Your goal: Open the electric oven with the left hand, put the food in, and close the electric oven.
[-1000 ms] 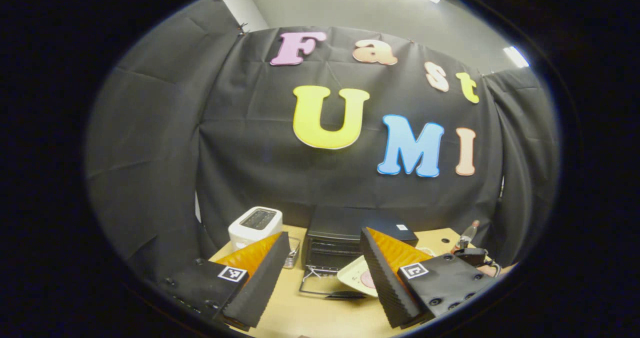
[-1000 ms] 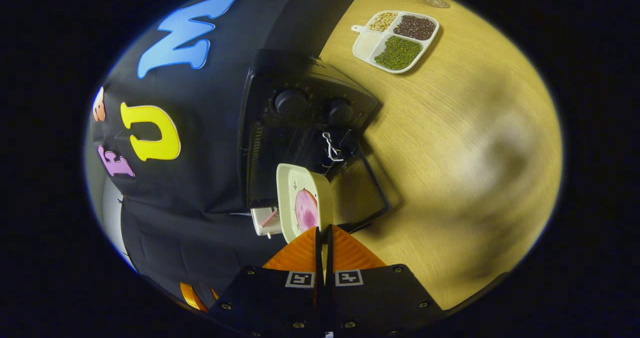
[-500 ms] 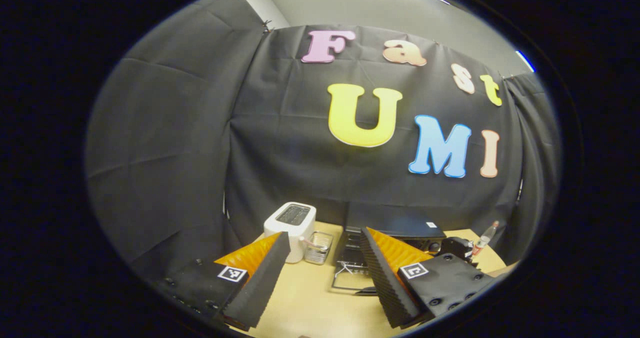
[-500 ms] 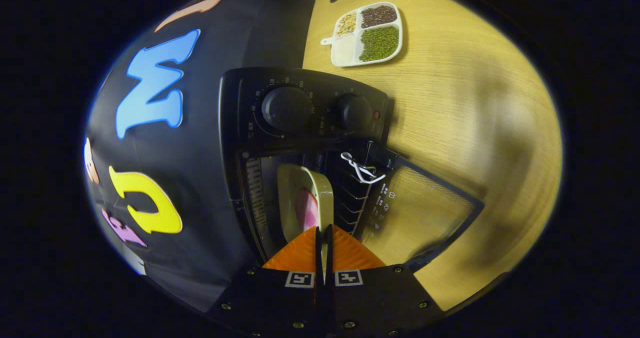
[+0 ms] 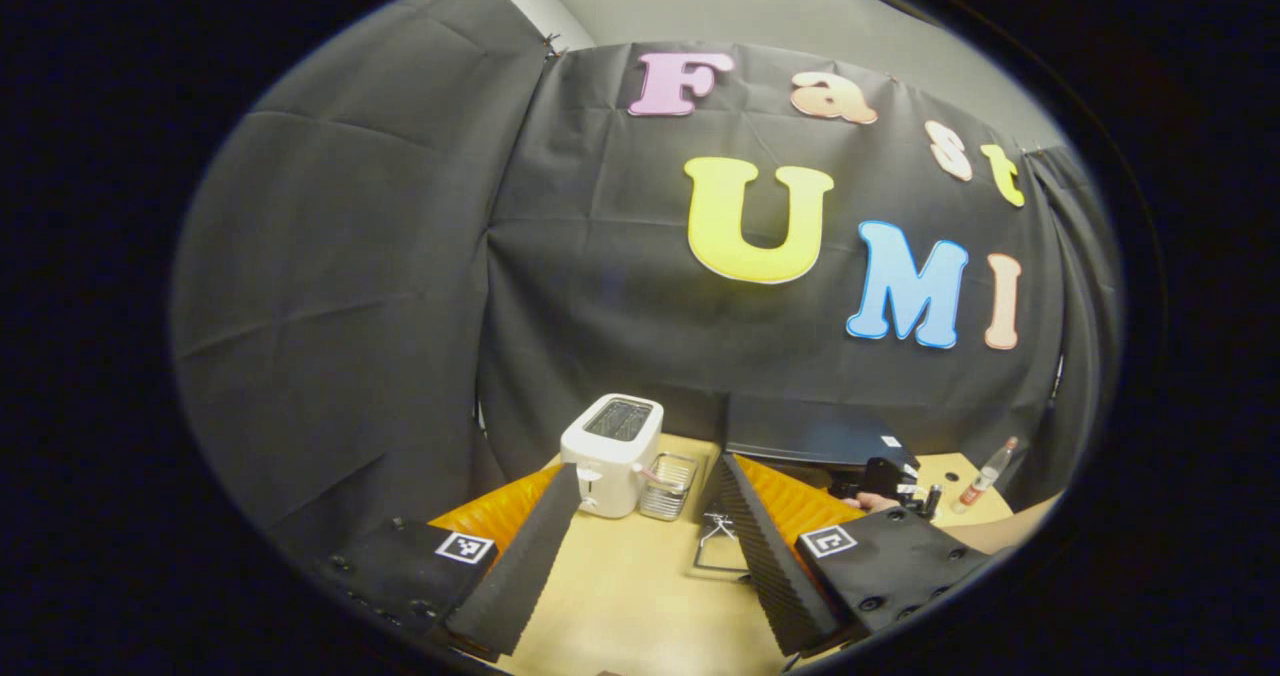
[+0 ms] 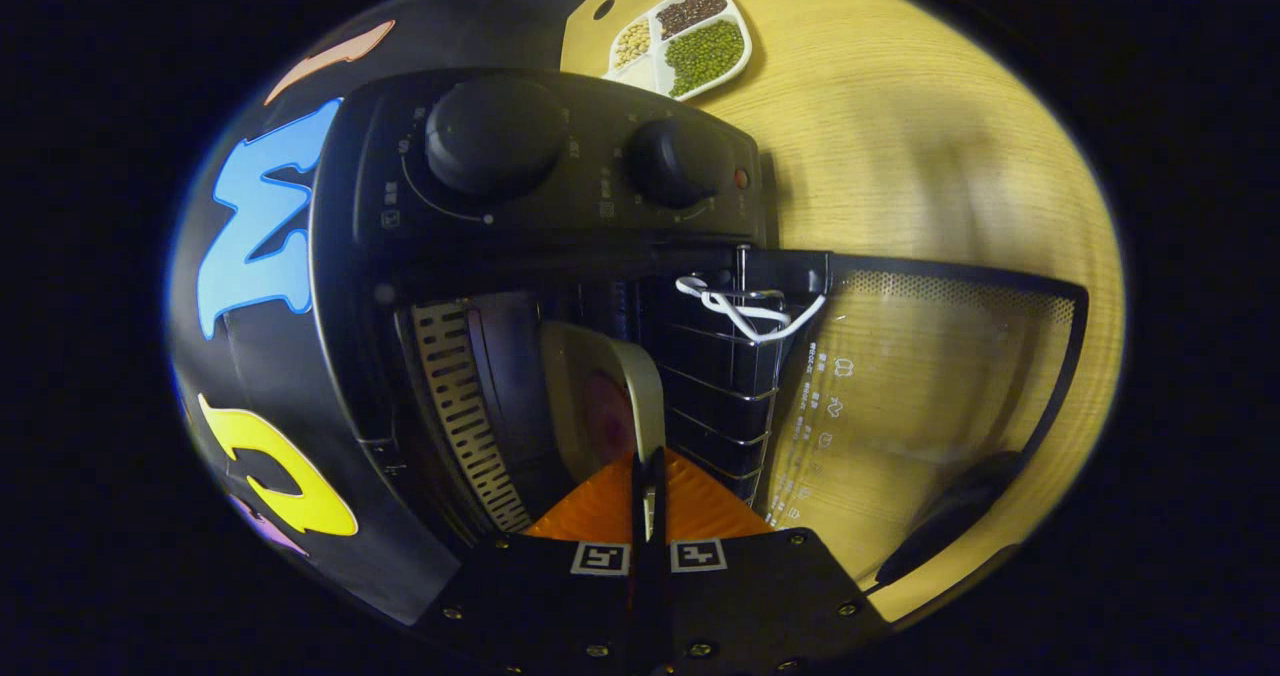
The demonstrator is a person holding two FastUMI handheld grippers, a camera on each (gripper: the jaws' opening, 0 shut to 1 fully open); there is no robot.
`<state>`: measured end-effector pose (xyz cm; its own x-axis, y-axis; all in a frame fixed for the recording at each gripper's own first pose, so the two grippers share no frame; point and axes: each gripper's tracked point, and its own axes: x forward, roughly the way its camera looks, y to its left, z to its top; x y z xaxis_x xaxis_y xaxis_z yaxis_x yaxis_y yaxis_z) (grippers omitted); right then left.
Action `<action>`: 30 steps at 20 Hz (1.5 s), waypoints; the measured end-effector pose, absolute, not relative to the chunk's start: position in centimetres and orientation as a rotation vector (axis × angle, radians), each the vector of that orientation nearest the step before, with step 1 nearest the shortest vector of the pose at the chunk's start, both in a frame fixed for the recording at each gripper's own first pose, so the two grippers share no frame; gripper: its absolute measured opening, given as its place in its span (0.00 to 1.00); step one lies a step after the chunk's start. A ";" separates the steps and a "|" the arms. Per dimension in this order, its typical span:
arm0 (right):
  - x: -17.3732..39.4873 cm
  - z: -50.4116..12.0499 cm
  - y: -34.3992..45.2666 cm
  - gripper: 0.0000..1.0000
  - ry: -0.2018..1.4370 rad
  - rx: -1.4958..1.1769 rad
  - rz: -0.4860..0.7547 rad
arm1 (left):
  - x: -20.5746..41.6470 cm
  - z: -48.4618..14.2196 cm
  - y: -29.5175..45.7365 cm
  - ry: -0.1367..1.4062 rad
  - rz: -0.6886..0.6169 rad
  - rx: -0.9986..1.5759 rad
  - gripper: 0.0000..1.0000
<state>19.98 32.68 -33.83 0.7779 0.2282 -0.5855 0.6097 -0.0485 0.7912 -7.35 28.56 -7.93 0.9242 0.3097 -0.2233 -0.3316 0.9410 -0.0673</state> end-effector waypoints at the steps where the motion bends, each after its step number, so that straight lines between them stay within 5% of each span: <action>1: 20.2 -33.8 33.0 0.01 0.670 1.640 -0.356 | -7.3 -7.9 28.6 0.215 0.331 -0.104 1.00; 7: 20.8 -33.2 33.2 0.04 0.678 1.625 -0.331 | -6.4 -7.8 27.5 0.218 0.303 -0.089 0.95; 12: 17.7 -31.3 32.7 0.26 0.808 1.453 -0.202 | -4.3 -7.8 25.1 0.212 0.248 -0.092 1.00; 14: 16.4 -29.5 31.7 0.25 0.823 1.338 -0.123 | -3.4 -7.9 23.9 0.211 0.220 -0.083 1.00; 15: 15.5 -28.7 31.3 0.26 0.830 1.279 -0.078 | -2.9 -7.9 23.3 0.212 0.205 -0.083 0.91; 19: 12.6 -25.1 28.2 0.26 0.802 1.037 0.039 | -1.0 -8.1 20.4 0.210 0.147 -0.086 1.00; 21: 11.5 -23.0 26.1 0.25 0.762 0.889 0.108 | -0.2 -8.0 18.8 0.207 0.116 -0.079 0.91; 22: 11.0 -21.9 25.4 0.25 0.729 0.808 0.154 | 0.3 -7.8 17.9 0.206 0.099 -0.076 1.00; 26: 9.1 -15.2 20.6 0.26 0.525 0.524 0.249 | 1.9 -6.9 14.2 0.179 0.038 -0.058 1.00; 27: 8.8 -13.2 18.9 0.25 0.454 0.446 0.253 | 2.1 -6.6 13.4 0.170 0.026 -0.051 0.91; 30: 6.2 -8.5 14.7 0.25 0.310 0.324 0.253 | 2.5 -6.4 11.1 0.163 -0.004 -0.036 0.95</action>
